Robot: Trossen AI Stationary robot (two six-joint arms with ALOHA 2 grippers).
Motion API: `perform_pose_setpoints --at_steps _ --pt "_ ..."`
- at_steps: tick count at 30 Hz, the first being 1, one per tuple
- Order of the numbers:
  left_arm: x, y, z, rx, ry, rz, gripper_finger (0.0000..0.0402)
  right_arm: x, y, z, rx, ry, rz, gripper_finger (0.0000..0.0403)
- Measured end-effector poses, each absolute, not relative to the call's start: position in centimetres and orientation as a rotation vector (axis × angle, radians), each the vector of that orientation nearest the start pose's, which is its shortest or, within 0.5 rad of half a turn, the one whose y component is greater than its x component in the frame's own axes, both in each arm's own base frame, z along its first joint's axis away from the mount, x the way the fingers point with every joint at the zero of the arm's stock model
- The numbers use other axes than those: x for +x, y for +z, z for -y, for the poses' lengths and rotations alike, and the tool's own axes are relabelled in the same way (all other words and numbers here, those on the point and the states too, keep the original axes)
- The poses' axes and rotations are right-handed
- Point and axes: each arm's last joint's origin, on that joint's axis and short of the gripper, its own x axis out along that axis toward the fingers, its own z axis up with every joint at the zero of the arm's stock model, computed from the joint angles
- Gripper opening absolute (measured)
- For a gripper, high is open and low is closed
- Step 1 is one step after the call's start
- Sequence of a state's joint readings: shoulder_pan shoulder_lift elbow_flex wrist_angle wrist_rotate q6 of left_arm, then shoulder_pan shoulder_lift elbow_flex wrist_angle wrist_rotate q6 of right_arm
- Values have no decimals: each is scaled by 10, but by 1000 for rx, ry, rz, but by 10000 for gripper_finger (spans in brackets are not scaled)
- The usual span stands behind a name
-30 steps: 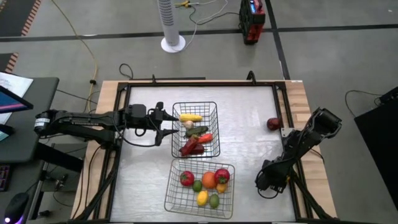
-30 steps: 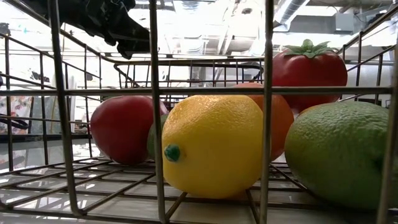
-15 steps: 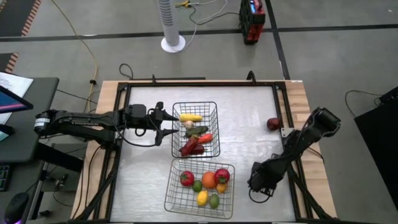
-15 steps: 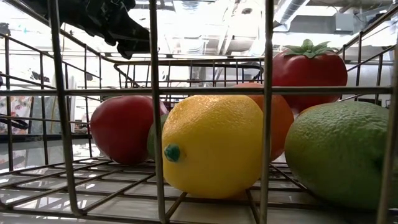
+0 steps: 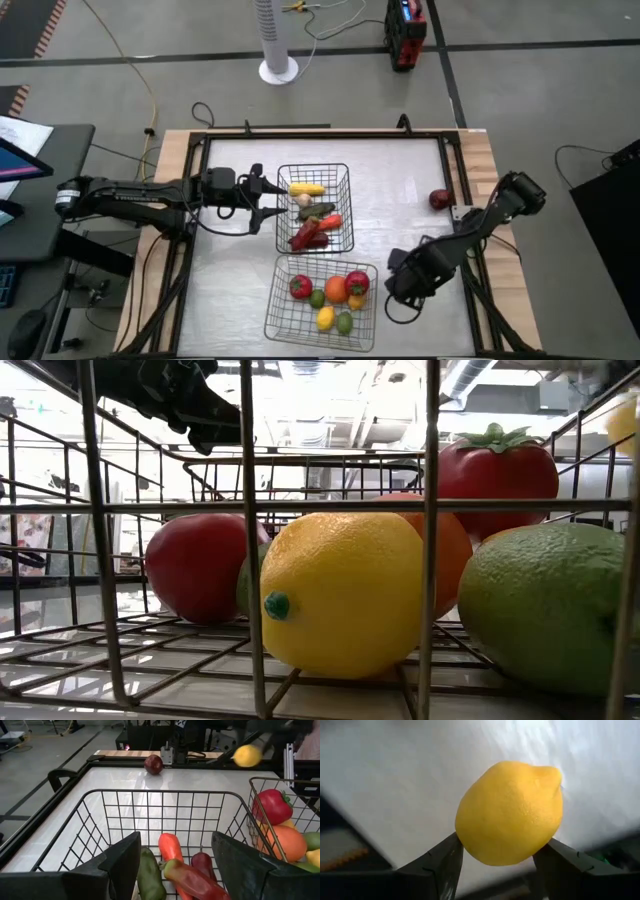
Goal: Sort produce into baskets
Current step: Put the yellow lemon into the gold wire basket, then put the red apple into the gold wire basket
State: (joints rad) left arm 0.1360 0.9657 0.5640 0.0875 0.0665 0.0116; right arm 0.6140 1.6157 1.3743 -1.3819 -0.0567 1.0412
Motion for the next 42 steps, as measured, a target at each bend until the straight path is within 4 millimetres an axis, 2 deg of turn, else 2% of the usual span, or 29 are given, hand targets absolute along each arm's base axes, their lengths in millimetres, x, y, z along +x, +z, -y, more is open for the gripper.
perform_pose_setpoints --at_steps 6,9,12,22,26,31,35,42 --pt "209 250 -27 -21 72 -313 231 264 308 -175 418 -117 -1235 253" --pt "209 250 -27 -21 72 -313 231 280 316 -179 404 -13 -1059 254" --pt "209 250 -27 -24 75 -313 231 288 316 -176 390 -2 -1019 260" --pt "209 250 -27 -22 75 -313 231 295 309 -155 374 -66 -1091 318" --pt "209 250 -27 -21 75 -313 231 284 302 -140 296 -170 -1238 340" --pt "209 250 -27 -21 75 -313 231 265 291 -107 212 -424 -1453 337" --pt "209 250 -27 -21 74 -313 231 253 270 -78 201 -565 -1604 329" --pt "209 250 -27 -21 74 -313 231 236 227 -16 252 -649 -1828 339"
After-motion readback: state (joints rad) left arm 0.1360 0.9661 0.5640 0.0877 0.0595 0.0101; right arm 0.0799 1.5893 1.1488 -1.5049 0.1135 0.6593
